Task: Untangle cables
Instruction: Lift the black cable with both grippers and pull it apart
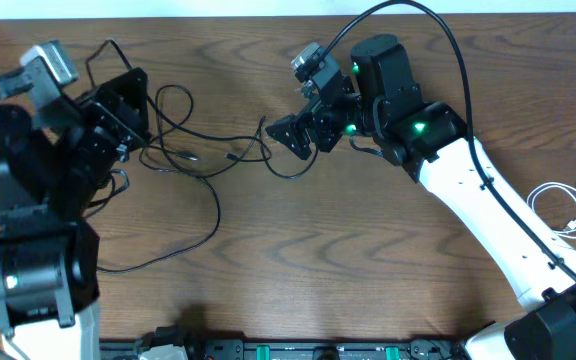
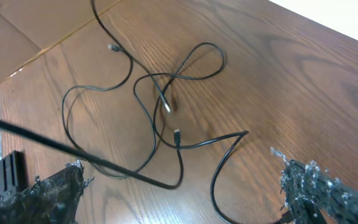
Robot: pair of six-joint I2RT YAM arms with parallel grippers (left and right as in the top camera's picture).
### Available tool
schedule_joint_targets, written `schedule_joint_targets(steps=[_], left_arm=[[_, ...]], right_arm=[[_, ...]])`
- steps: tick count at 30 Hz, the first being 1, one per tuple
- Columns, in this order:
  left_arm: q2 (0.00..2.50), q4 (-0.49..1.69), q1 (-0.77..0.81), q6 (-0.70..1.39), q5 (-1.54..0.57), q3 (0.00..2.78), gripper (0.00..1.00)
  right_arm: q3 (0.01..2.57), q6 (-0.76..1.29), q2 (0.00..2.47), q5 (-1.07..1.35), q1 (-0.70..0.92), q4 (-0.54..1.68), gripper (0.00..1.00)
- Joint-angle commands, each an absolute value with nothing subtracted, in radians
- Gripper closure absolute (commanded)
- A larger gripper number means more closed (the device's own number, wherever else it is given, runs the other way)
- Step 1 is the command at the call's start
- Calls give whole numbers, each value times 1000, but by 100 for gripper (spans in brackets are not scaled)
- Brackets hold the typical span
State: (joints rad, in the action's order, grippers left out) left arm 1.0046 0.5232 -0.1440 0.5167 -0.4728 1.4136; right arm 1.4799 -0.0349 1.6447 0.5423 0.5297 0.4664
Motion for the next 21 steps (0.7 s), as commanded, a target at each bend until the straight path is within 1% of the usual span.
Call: schedule_joint_targets(steps=[1, 4, 8, 13, 18, 20, 21], left_arm=[[931, 443, -147, 490, -486, 1425, 93], [881, 374, -147, 456, -469, 1425, 93], [857, 364, -147, 446, -261, 1425, 92], [864, 364, -147, 445, -236, 1425, 93], [864, 369, -147, 446, -212, 1425, 93], [864, 382, -147, 446, -212, 1425, 93], [864, 389, -147, 446, -212, 1425, 93]], right_arm=[[1492, -61, 1658, 562, 538, 466, 1], [1491, -61, 1686, 560, 538, 492, 1], [1491, -61, 1731, 568, 541, 547, 1], [1490, -62, 1768, 626, 575, 577, 1], [1490, -105, 1804, 610, 641, 600, 1], [1490, -60, 1825, 552, 659, 593, 1], [1490, 0, 1842, 496, 670, 590, 1]])
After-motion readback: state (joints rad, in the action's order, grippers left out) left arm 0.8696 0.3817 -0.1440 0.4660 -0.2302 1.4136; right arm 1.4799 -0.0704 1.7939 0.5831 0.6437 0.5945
